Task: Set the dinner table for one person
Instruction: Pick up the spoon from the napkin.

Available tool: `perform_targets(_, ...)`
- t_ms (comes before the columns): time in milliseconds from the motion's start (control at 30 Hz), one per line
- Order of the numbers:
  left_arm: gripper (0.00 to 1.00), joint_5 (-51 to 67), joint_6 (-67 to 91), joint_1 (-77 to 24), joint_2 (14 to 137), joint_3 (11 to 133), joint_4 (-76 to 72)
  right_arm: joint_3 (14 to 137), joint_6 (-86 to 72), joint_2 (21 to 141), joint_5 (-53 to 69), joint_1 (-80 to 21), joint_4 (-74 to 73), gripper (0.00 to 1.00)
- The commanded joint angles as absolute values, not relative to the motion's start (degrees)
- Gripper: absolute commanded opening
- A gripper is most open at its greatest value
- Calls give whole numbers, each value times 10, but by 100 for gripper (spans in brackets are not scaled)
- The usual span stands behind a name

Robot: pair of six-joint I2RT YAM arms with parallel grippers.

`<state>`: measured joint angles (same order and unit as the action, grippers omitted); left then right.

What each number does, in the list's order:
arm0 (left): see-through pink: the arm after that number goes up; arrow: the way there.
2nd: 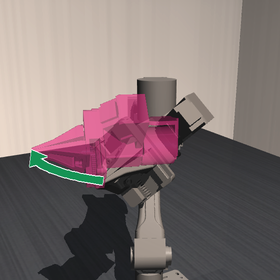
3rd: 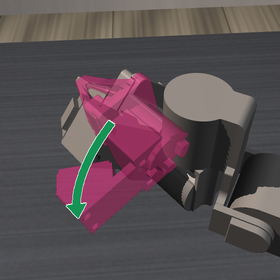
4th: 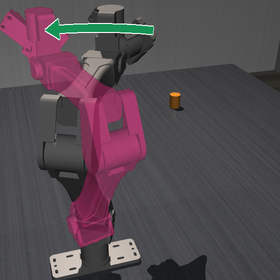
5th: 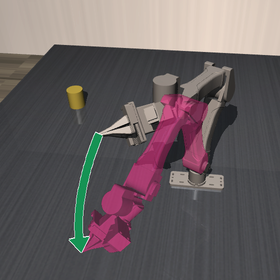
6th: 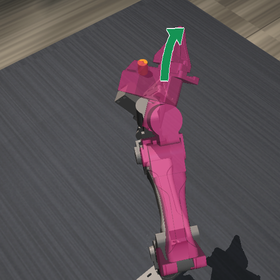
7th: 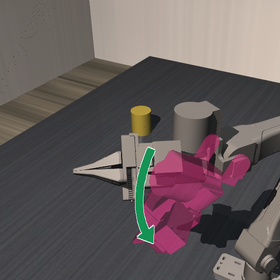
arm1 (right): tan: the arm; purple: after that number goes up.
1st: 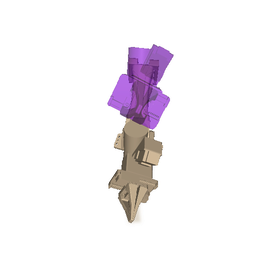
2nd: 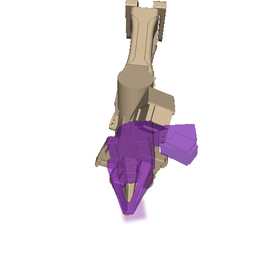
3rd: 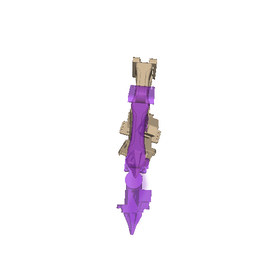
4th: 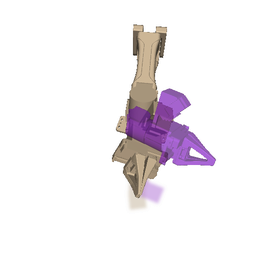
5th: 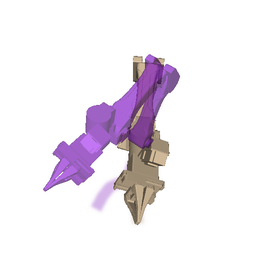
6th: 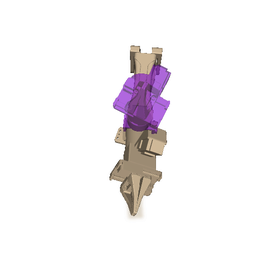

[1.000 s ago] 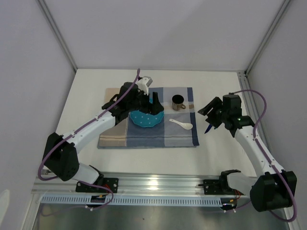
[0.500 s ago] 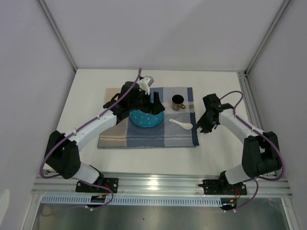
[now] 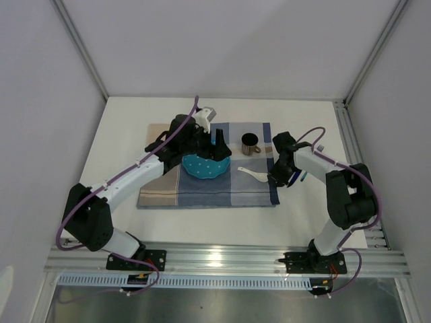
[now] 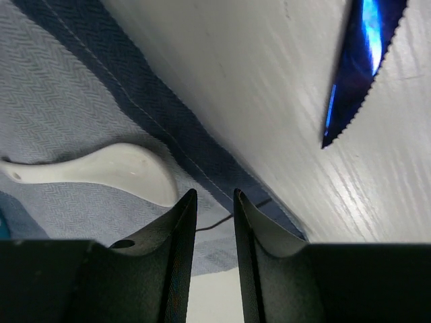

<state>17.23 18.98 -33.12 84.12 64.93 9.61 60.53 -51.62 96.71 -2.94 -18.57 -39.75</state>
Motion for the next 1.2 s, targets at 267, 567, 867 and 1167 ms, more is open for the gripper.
perform_targets(267,83,177,176,-330,827,648,90,655,-526,997,-43,-200,-376,31)
perform_targets(567,83,181,174,-330,822,643,88,667,-519,992,-18,-209,-377,27)
perform_targets(867,83,180,171,-330,821,643,90,674,-516,962,-6,-211,-386,29)
perform_targets(1167,83,180,170,-330,821,642,90,680,-518,1002,-7,-210,-376,29)
